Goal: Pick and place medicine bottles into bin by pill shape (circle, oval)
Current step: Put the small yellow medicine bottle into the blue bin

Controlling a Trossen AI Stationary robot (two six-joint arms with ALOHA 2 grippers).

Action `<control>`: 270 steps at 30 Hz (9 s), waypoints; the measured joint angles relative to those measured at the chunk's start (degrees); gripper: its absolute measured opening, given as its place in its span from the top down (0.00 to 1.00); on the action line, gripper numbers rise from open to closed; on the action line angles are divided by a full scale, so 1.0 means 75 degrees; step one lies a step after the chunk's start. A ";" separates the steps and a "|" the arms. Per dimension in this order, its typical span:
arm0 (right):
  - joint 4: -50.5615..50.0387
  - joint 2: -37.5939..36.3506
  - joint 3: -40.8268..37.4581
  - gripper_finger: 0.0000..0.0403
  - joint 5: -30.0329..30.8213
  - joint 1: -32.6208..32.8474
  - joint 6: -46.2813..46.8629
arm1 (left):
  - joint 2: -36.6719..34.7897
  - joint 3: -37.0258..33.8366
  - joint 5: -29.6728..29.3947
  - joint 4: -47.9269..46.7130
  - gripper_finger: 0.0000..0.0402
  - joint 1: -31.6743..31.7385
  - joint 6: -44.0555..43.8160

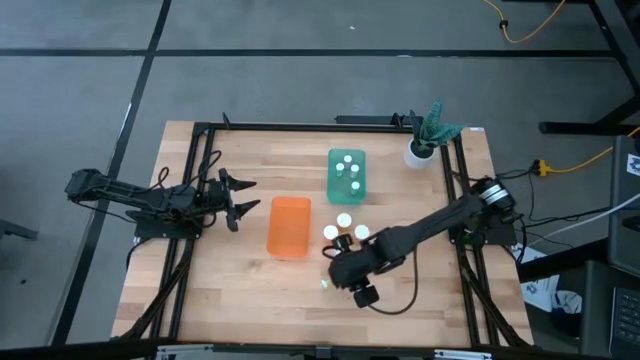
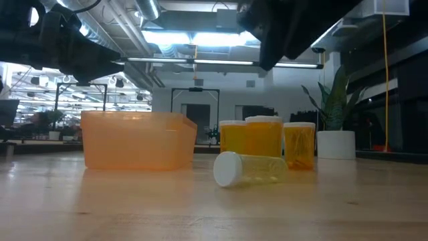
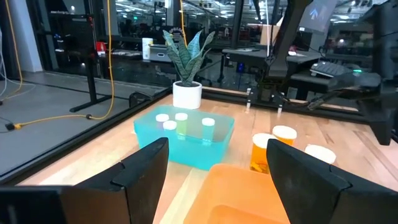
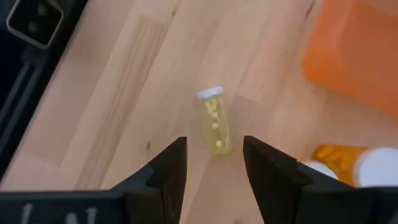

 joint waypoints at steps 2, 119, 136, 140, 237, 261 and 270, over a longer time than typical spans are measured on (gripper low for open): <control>-0.0136 0.0187 0.0255 0.60 -0.0014 0.0008 -0.0026 | 0.0000 0.0000 -0.0003 -0.0014 0.35 0.0000 -0.0002; 0.5706 -0.1543 -0.7173 0.74 1.1731 0.3152 0.9231 | -0.0003 -0.0003 -0.0003 -0.0080 0.35 0.0000 0.0021; 0.6339 0.1046 -0.7256 0.74 1.1782 0.2847 1.1049 | -0.0003 -0.0003 -0.0002 -0.0079 0.35 -0.0003 0.0021; 0.6415 0.1267 -0.7256 0.74 1.1785 0.2852 1.1212 | -0.0003 -0.0003 -0.0003 -0.0078 0.35 -0.0003 0.0021; -0.2327 -0.4942 -0.4755 0.47 0.1889 0.0710 0.5354 | -0.0006 -0.0003 -0.0003 -0.0078 0.35 0.0000 -0.0027; 0.0359 -0.3127 -0.5286 0.47 0.0797 -0.1142 0.2806 | -0.0006 -0.0003 -0.0003 -0.0078 0.35 -0.0003 -0.0034; 0.0803 -0.3124 -0.5286 0.47 0.0714 -0.1202 0.2594 | -0.0003 -0.0001 -0.0003 -0.0078 0.35 0.0000 0.0003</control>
